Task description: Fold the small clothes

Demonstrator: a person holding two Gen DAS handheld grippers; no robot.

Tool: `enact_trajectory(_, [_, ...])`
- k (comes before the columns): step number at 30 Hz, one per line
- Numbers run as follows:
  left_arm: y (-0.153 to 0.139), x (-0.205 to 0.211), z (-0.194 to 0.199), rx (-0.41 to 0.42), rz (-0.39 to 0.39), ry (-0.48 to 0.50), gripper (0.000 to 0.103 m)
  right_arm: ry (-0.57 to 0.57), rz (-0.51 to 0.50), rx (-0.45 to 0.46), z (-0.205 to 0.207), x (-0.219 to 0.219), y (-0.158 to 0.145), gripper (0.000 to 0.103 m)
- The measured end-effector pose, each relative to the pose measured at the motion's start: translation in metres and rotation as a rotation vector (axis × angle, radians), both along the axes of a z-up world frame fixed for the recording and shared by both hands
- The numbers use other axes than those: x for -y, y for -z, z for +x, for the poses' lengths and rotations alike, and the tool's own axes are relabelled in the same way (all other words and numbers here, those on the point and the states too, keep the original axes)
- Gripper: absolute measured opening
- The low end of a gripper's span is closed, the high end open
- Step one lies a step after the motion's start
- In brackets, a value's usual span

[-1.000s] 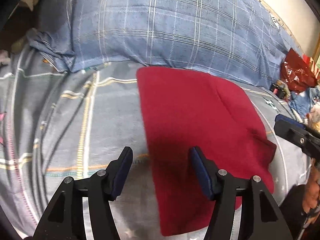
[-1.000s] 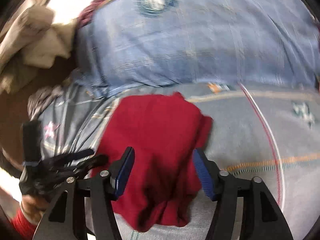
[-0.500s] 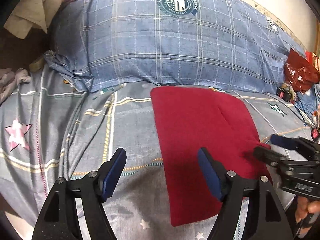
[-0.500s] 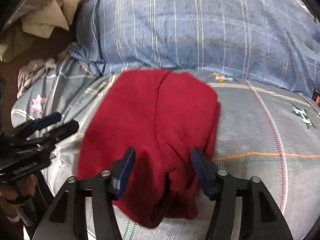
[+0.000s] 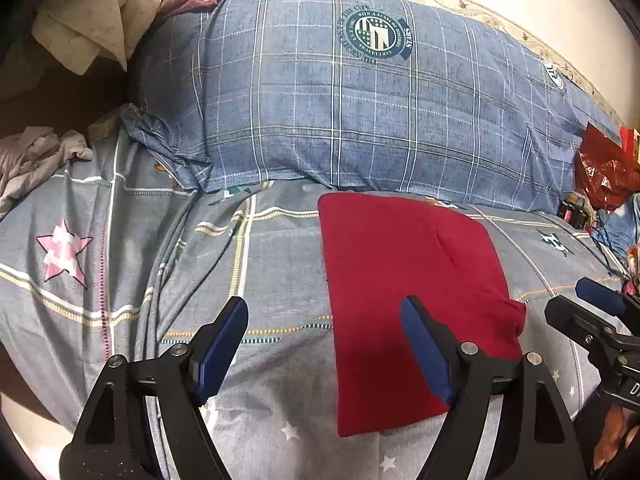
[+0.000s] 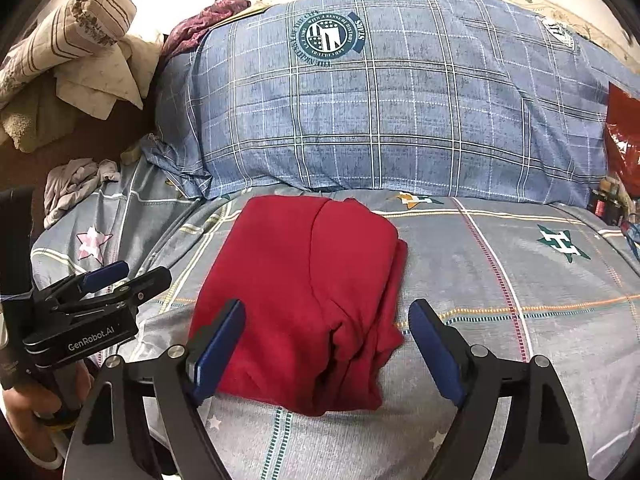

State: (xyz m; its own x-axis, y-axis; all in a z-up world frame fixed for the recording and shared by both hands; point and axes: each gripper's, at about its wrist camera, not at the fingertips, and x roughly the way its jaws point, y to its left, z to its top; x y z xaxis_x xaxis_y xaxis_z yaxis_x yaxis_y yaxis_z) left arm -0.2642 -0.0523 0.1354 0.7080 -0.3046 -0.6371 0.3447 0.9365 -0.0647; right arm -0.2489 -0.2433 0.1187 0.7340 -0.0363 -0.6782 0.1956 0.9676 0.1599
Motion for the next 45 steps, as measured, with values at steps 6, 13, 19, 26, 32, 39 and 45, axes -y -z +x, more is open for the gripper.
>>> enact_trajectory(6, [-0.003,-0.005,-0.003,0.0,0.007,0.008,0.078,0.008,0.01,0.004,-0.001,-0.002,0.0,0.088])
enact_trajectory(13, [-0.005,-0.005,-0.006,0.0,0.013,0.015,0.078,0.027,0.007,-0.003,0.0,-0.003,0.003,0.092])
enact_trajectory(19, [-0.005,-0.005,-0.004,0.004,0.018,0.028,0.078,0.03,0.011,-0.01,0.0,-0.003,0.005,0.093])
enact_trajectory(26, [-0.004,-0.007,-0.002,0.006,0.02,0.036,0.078,0.031,0.018,-0.015,0.002,-0.002,0.007,0.093])
enact_trajectory(32, [-0.003,-0.006,-0.002,0.012,0.026,0.039,0.078,0.023,0.016,-0.026,0.005,-0.004,0.008,0.093])
enact_trajectory(39, [-0.003,-0.009,0.003,0.017,0.03,0.042,0.078,0.029,0.03,-0.02,0.008,-0.005,0.006,0.093])
enact_trajectory(45, [0.0,-0.011,0.006,0.013,0.028,0.043,0.078,0.025,0.031,-0.033,0.011,-0.008,0.011,0.093])
